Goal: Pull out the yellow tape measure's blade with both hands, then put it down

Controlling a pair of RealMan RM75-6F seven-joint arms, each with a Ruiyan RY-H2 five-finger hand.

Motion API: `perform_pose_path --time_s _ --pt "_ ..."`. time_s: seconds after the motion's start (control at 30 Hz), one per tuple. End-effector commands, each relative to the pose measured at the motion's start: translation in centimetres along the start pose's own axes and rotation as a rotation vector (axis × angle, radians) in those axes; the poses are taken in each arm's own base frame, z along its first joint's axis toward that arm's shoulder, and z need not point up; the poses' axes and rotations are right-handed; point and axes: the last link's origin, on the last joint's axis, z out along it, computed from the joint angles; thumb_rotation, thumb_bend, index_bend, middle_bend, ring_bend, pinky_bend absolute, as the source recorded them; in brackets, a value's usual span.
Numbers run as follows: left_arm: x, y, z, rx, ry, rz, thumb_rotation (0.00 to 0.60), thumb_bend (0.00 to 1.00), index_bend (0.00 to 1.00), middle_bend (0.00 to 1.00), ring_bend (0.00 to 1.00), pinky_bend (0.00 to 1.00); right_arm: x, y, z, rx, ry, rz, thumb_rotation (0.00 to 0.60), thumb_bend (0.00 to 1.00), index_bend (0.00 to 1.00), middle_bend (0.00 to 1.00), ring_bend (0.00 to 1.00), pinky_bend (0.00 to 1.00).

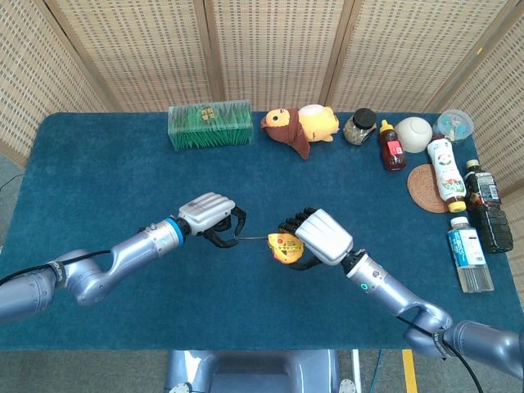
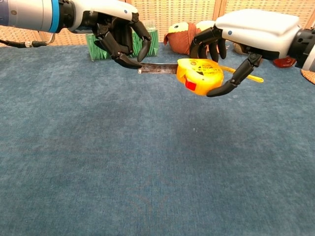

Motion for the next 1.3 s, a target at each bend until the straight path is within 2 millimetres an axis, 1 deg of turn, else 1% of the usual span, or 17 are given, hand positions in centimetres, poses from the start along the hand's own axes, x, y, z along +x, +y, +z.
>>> perform_pose_path --time_s 0.03,0.13,0.2,0.33,0.5,0.53,0.7,0.9,0.93,1.03,1.3 --pt "-0.2 -0.8 -0.6 0.020 -0.001 0.010 0.600 0.33 0.65 1.00 0.95 0.93 -0.2 0.5 -0.5 -0.012 -0.018 -0.013 0.429 0.21 0.50 0.55 0.50 0.47" --pt "-0.4 -1.6 -1.2 0.043 -0.004 0.007 0.600 0.33 0.65 1.00 0.95 0.93 -0.3 1.0 -1.0 -0.026 -0.034 -0.023 0.431 0.21 0.50 0.55 0.50 0.47" --pt "-0.6 -2.7 -1.8 0.072 -0.005 0.009 0.600 0.33 0.65 1.00 0.95 0.93 -0.4 1.4 -1.5 -0.039 -0.047 -0.033 0.430 0.21 0.50 0.55 0.50 0.47" --pt "-0.9 -4.0 -2.8 0.106 -0.005 0.006 0.600 0.33 0.65 1.00 0.95 0.93 -0.5 2.1 -2.1 -0.056 -0.067 -0.043 0.426 0.21 0.50 0.55 0.50 0.47" --pt "-1.2 -5.5 -3.9 0.148 -0.006 0.006 0.600 0.33 0.65 1.00 0.95 0.93 -0.7 2.6 -2.8 -0.067 -0.089 -0.055 0.430 0.21 0.50 0.55 0.50 0.47" --pt "-1.2 -6.2 -4.4 0.170 -0.004 0.000 0.600 0.33 0.65 1.00 0.95 0.93 -0.7 2.8 -3.2 -0.073 -0.096 -0.061 0.430 0.21 0.50 0.55 0.50 0.47" --pt "-1.6 -7.9 -5.7 0.215 0.005 -0.010 0.600 0.33 0.65 1.00 0.95 0.93 -0.8 3.6 -4.0 -0.097 -0.110 -0.071 0.429 0.21 0.50 0.55 0.50 0.46" --pt "-2.0 -9.3 -6.9 0.253 0.014 -0.028 0.600 0.33 0.65 1.00 0.95 0.93 -0.8 4.6 -5.1 -0.136 -0.118 -0.077 0.427 0.21 0.50 0.55 0.50 0.46" --pt "-2.1 -9.9 -7.4 0.271 0.017 -0.036 0.600 0.33 0.65 1.00 0.95 0.93 -0.8 5.1 -5.6 -0.156 -0.121 -0.078 0.427 0.21 0.50 0.55 0.50 0.46" --pt "-2.3 -10.5 -8.0 0.286 0.024 -0.043 0.600 0.33 0.65 1.00 0.95 0.93 -0.8 5.7 -6.4 -0.179 -0.124 -0.079 0.430 0.21 0.50 0.55 0.50 0.46" --pt "-2.6 -11.4 -9.1 0.314 0.034 -0.057 0.600 0.33 0.65 1.00 0.95 0.93 -0.7 6.6 -7.9 -0.208 -0.134 -0.085 0.428 0.21 0.50 0.55 0.50 0.47"
